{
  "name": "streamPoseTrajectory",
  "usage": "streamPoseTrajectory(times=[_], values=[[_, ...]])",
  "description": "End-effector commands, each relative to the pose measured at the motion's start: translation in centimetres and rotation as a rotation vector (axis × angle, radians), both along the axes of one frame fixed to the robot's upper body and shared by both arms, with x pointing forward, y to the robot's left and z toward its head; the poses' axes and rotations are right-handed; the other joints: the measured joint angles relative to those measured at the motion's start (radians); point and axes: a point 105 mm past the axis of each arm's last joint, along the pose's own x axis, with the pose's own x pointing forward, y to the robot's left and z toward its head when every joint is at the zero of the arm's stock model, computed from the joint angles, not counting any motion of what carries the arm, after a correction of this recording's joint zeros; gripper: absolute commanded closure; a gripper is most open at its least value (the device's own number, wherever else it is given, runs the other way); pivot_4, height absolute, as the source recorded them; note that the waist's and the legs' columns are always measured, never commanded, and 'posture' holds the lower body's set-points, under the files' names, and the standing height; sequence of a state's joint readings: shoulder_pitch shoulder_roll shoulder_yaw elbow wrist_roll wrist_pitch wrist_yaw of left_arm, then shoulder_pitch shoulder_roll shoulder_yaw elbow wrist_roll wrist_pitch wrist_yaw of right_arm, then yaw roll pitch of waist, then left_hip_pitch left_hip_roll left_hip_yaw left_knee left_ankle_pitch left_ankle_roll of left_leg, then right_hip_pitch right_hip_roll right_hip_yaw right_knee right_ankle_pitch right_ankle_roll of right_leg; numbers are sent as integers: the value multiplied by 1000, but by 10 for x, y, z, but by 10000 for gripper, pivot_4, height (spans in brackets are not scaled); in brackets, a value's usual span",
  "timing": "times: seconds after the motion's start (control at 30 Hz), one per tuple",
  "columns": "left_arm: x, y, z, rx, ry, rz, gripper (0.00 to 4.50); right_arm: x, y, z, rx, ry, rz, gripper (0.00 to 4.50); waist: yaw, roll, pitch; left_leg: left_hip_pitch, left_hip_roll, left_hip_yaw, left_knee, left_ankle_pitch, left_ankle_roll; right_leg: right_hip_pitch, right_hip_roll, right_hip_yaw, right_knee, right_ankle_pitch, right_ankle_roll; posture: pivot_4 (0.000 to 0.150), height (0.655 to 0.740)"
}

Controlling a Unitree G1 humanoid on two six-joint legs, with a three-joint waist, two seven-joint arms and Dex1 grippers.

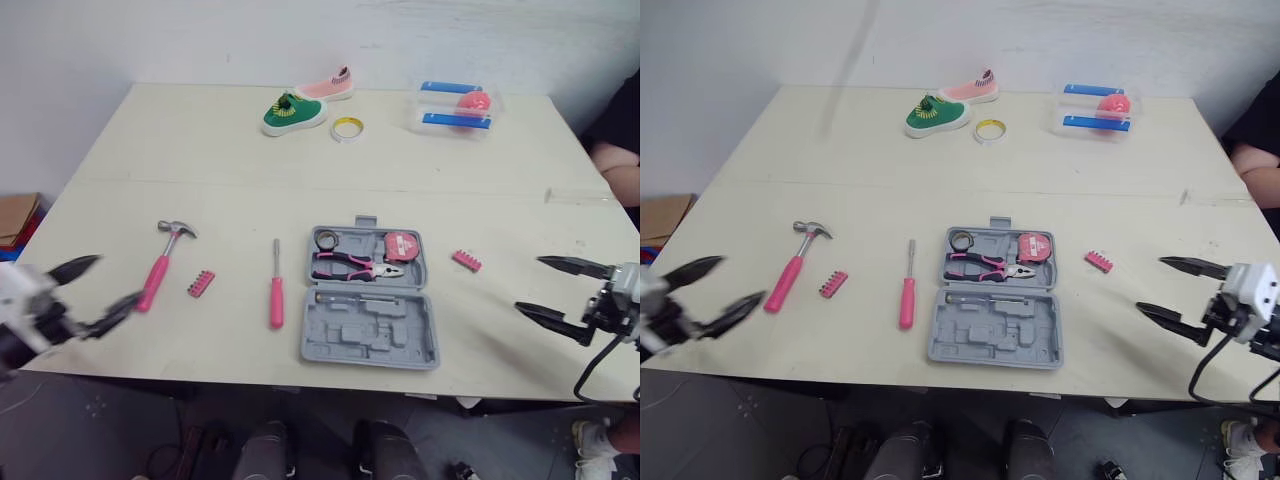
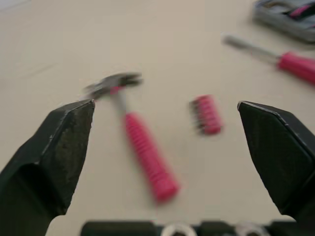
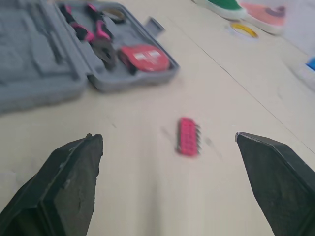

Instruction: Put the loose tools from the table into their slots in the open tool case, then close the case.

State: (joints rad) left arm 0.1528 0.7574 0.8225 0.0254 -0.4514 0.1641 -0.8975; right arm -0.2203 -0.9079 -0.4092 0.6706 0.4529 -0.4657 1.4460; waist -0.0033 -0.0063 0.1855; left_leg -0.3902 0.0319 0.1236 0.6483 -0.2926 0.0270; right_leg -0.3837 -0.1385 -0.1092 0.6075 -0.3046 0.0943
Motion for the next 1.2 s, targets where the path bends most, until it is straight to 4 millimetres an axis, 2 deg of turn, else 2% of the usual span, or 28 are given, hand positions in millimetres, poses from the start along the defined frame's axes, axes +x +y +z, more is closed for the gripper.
streamPoseTrajectory(times=[0.03,0.13,0.23,0.5,0.6,0.67,0.7,0.77,0.87,0.97,1.03,1.2], values=[[-32,61,10,29,-31,251,426,-10,-35,5,-66,-55,-140,0,-2,1,0,0,0,0,-1,0,0,-1,0,0,0,0,0,1500,7400],[-60,89,3,20,4,364,426,-20,-57,-4,-73,-24,-239,0,-10,1,0,-1,0,3,-4,-1,-1,-8,-1,3,0,-1,-1,1500,7400],[-73,99,-4,20,29,415,426,-23,-63,-9,-63,-11,-273,0,-19,1,0,-1,0,5,-6,-2,-3,-8,-2,3,0,-1,-2,1500,7400],[-73,94,-7,-8,18,402,426,-10,-39,-11,18,-19,-160,0,-37,1,1,0,1,6,-8,-1,-3,-8,-2,4,2,-1,-2,1500,7400],[-55,70,-4,-32,19,321,426,6,-7,1,109,-67,-39,0,-40,1,1,0,1,8,-11,0,-5,-9,-3,4,2,-1,-2,1500,7400],[-37,48,-7,-37,60,260,426,18,14,22,204,-165,13,0,-38,1,1,0,1,7,-12,0,-6,-9,-3,4,3,-1,-2,1500,7400],[-30,38,-8,-41,80,236,426,20,23,27,226,-178,43,0,-36,1,1,1,0,7,-12,0,-6,-9,-3,4,3,-1,-2,1500,7400],[-11,11,-11,-98,144,178,426,19,53,39,263,-188,173,0,-31,2,1,1,0,8,-12,2,-6,-10,-3,4,5,-1,-2,1500,7400],[5,-13,-15,-140,220,159,426,15,81,45,284,-169,282,0,-23,2,1,1,0,7,-12,3,-6,-10,-3,4,5,-1,-2,1500,7400],[25,-31,-20,-239,287,178,426,9,114,49,308,-140,399,0,-15,2,1,0,-1,7,-12,5,-8,-9,-3,3,5,-1,-2,1500,7400],[40,-34,-26,-260,324,219,426,4,129,49,316,-112,459,0,-12,1,2,0,-1,7,-12,6,-7,-9,-3,3,6,-1,-2,1500,7400],[68,-35,-42,-209,379,275,426,-2,147,50,298,-87,543,0,-5,-1,2,1,-2,10,-11,8,-9,-10,-1,3,9,-1,-1,1500,7400]])
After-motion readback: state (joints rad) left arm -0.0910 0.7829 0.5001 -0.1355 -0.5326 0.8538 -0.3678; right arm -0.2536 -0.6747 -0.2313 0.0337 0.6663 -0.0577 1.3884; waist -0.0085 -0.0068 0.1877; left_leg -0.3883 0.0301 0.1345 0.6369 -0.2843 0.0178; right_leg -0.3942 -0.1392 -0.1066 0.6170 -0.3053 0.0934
